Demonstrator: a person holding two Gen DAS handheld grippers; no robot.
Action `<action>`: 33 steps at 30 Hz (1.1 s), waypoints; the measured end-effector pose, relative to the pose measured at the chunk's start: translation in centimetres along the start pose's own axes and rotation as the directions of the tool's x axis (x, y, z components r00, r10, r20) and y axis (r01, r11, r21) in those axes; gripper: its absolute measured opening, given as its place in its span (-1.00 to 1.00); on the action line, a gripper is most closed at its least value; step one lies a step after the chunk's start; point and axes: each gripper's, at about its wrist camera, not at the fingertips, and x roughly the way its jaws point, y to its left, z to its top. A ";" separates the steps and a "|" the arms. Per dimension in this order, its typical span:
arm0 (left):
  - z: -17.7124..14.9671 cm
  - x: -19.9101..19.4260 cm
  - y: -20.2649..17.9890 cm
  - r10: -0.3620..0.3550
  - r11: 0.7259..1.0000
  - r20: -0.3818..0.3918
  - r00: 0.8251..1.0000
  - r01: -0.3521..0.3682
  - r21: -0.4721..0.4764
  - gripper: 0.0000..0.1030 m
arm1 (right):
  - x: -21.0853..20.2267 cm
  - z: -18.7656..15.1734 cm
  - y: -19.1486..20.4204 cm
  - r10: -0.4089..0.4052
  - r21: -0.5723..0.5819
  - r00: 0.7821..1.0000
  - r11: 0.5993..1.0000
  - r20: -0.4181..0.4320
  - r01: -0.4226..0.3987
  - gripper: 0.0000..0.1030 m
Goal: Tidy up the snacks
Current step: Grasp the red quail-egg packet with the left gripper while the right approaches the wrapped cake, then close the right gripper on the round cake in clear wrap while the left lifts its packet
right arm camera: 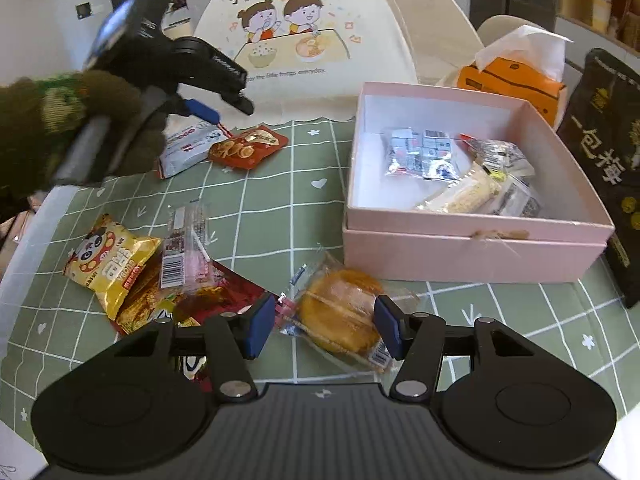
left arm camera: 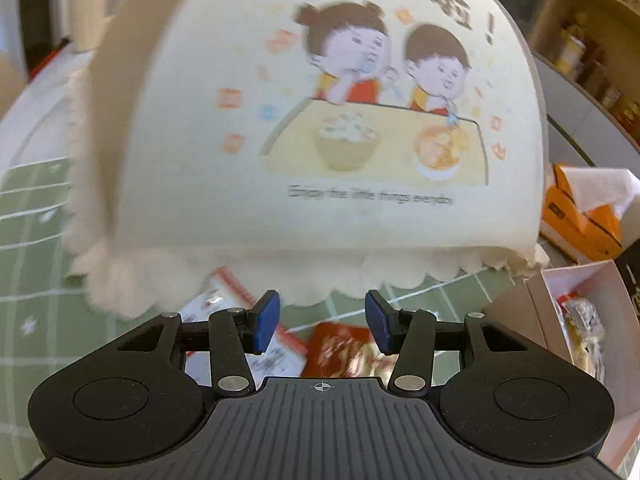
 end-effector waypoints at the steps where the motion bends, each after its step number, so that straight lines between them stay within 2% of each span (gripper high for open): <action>1: -0.1 0.5 -0.5 -0.012 1.000 -0.017 1.000 0.013 0.028 0.01 | 0.1 0.0 -0.3 0.001 0.007 1.000 1.000 0.002 -0.001 0.08; 2: -0.5 0.9 -1.0 -0.021 0.998 -0.037 0.999 0.023 0.053 -0.04 | 0.2 -0.1 -0.5 -0.001 0.014 1.000 1.000 0.007 0.001 0.09; 5: -2.4 0.6 -2.3 -0.062 0.992 -0.072 0.996 0.069 0.105 -0.03 | 1.0 0.0 -1.0 -0.022 0.028 1.000 0.999 0.017 0.021 0.17; 9: -5.8 -1.9 -3.1 -0.125 0.985 -0.111 0.986 0.137 0.103 -0.09 | 1.9 0.1 -1.0 -0.030 0.019 0.999 0.999 0.028 0.030 0.35; 11: -7.9 -3.3 -3.5 -0.148 0.983 -0.132 0.980 0.161 0.089 -0.11 | 2.3 -0.3 -0.8 -0.030 -0.006 0.999 1.000 0.032 0.031 0.45; 15: -11.0 -5.5 -3.9 -0.200 0.978 -0.166 0.966 0.206 0.019 -0.12 | 2.2 -1.0 0.1 -0.059 -0.105 0.997 0.992 0.046 0.063 0.48; 17: -12.4 -6.3 -4.1 -0.230 0.973 -0.180 0.956 0.228 -0.034 -0.12 | 1.8 -1.1 -0.1 -0.055 -0.120 0.998 0.991 0.026 0.058 0.47; 19: -13.5 -7.0 -4.6 -0.244 0.970 -0.187 0.952 0.239 -0.047 -0.12 | 1.3 -1.3 -0.9 -0.051 -0.104 0.999 0.993 0.008 0.051 0.47; 25: -16.8 -9.4 -9.2 -0.186 0.975 -0.172 0.968 0.203 0.089 -0.09 | -1.2 -3.5 -4.3 -0.117 -0.078 0.993 0.990 0.006 0.118 0.47; 29: -18.6 -11.4 -11.9 -0.235 0.952 -0.202 0.951 0.267 0.149 -0.09 | -2.4 -4.8 -6.6 -0.151 -0.078 0.988 0.985 0.021 0.152 0.47; 31: -18.7 -12.7 -12.7 -0.255 0.944 -0.164 0.953 0.282 0.169 -0.09 | -2.8 -5.2 -7.4 -0.163 -0.071 0.986 0.984 0.025 0.164 0.47; 33: -17.9 -13.6 -12.7 -0.229 0.954 -0.084 0.970 0.241 0.180 -0.09 | -3.2 -5.7 -8.0 -0.160 -0.063 0.986 0.985 0.035 0.162 0.47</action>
